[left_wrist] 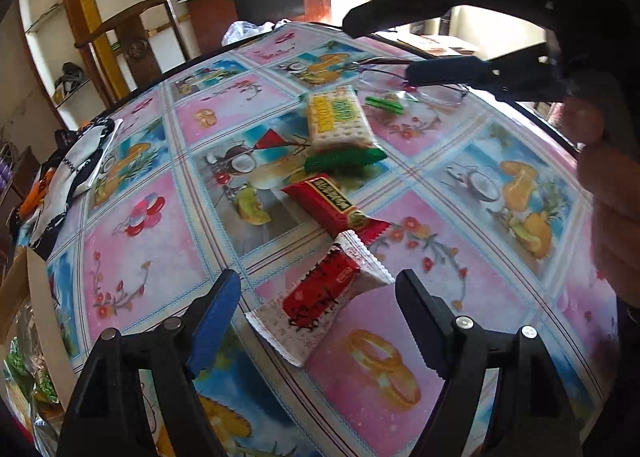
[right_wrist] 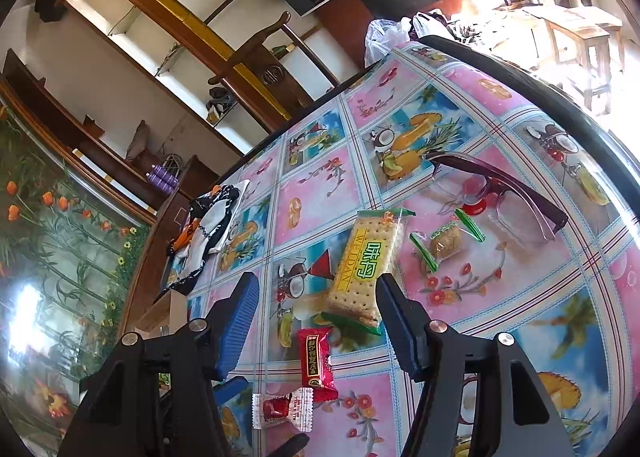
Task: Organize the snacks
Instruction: 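Grasp the white-and-red wafer pack with the left tool while the right grasps a red wafer bar, then carry the white-and-red pack and red wafer bar over the cardboard box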
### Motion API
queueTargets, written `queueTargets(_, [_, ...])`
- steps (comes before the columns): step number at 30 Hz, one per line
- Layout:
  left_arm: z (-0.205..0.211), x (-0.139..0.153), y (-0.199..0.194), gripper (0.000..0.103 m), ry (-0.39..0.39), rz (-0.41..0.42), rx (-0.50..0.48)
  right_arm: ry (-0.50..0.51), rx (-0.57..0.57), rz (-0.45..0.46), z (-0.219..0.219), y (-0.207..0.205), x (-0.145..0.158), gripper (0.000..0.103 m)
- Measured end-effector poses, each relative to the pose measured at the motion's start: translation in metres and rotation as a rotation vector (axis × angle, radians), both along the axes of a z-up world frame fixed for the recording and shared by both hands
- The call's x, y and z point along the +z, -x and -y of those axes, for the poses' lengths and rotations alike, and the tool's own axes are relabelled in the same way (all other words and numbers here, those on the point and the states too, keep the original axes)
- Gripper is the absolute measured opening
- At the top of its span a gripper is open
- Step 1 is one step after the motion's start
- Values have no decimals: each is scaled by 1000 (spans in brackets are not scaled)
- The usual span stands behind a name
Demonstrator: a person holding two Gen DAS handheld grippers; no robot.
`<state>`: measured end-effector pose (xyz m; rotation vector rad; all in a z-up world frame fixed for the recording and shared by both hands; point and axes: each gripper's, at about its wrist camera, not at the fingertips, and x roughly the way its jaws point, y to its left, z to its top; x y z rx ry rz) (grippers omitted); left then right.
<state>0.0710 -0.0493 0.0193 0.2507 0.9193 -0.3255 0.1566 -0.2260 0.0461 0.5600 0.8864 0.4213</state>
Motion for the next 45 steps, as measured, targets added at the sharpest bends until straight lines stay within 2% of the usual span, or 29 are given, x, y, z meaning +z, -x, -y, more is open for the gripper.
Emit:
queueTargets(1, [-2, -1, -3, 75, 4, -1, 19, 0, 3, -2, -1, 0, 0, 65])
queueTargets(3, [-7, -7, -10, 40, 24, -37, 49, 9, 11, -6, -4, 0, -1, 65])
queueTargets(6, [-13, -7, -13, 30, 36, -33, 95, 40, 31, -11, -11, 1, -2, 65])
queueTargets(11, [-38, -7, -19, 30, 69, -27, 219, 144, 85, -49, -33, 3, -10, 65])
queueTargets(17, [-55, -5, -19, 31, 110, -31, 272, 216, 135, -102, -51, 8, -23, 64])
queueTargets(19, [-58, -5, -18, 43, 108, -46, 282, 248, 151, -97, -58, 11, -24, 62])
queueTargets(20, [-61, -4, -16, 60, 117, -65, 283, 271, 154, -95, -61, 12, -25, 60])
queueTargets(21, [-62, -4, -14, 68, 122, -67, 280, 290, 156, -92, -65, 13, -26, 60])
queueTargets(26, [-65, 0, -2, 72, 101, -73, 293, 388, 193, -75, -83, 17, -35, 53])
queueTargets(28, [-64, -3, -3, 70, 91, -77, 296, 435, 199, -58, -90, 18, -38, 48])
queueTargets(30, [-62, -8, -5, 46, 69, -90, 310, 492, 202, -41, -97, 21, -43, 39])
queueTargets(31, [-62, -8, -4, 43, 58, -73, 316, 515, 210, -41, -101, 22, -46, 28])
queueTargets(32, [-62, -8, -4, 33, 54, -70, 317, 541, 204, -22, -102, 24, -45, 22])
queueTargets(33, [-62, -8, -4, 26, 61, -64, 319, 567, 204, -11, -104, 26, -45, 21])
queueTargets(35, [-64, -8, -4, 24, 72, -58, 335, 560, 206, -5, -103, 27, -45, 21])
queueTargets(40, [-69, -6, -6, 23, 103, -53, 354, 467, 205, -6, -94, 28, -38, 21])
queueTargets(45, [-73, 0, -4, 23, 144, -28, 362, 444, 191, 21, -97, 32, -29, 21])
